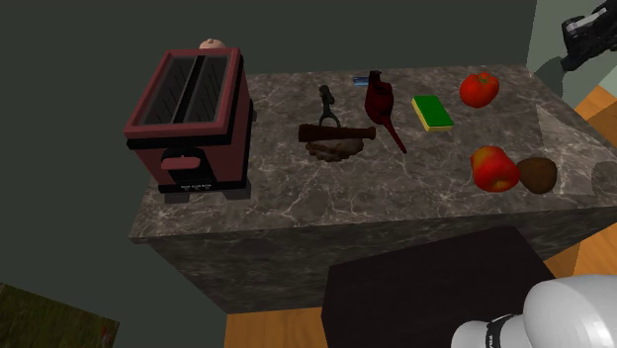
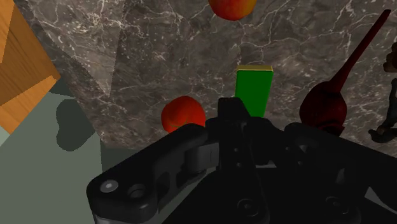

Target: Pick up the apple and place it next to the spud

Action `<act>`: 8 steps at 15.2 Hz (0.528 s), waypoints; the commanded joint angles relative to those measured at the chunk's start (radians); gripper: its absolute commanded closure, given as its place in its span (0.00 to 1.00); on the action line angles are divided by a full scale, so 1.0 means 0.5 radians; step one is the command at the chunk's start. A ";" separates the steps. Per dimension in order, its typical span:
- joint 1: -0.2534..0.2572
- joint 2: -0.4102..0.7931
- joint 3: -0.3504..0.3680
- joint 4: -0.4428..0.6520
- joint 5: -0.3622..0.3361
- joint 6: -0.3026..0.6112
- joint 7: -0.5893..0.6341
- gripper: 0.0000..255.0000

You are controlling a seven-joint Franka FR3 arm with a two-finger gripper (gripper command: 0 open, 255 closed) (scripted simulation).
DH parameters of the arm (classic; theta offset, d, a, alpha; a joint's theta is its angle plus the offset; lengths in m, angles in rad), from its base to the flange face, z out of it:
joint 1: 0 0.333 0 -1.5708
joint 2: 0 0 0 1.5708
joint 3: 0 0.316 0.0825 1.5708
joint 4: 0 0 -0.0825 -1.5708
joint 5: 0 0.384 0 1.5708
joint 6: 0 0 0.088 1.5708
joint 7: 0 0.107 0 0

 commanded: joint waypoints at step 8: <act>-0.059 0.389 0.197 0.029 -0.070 -0.002 0.261 0.00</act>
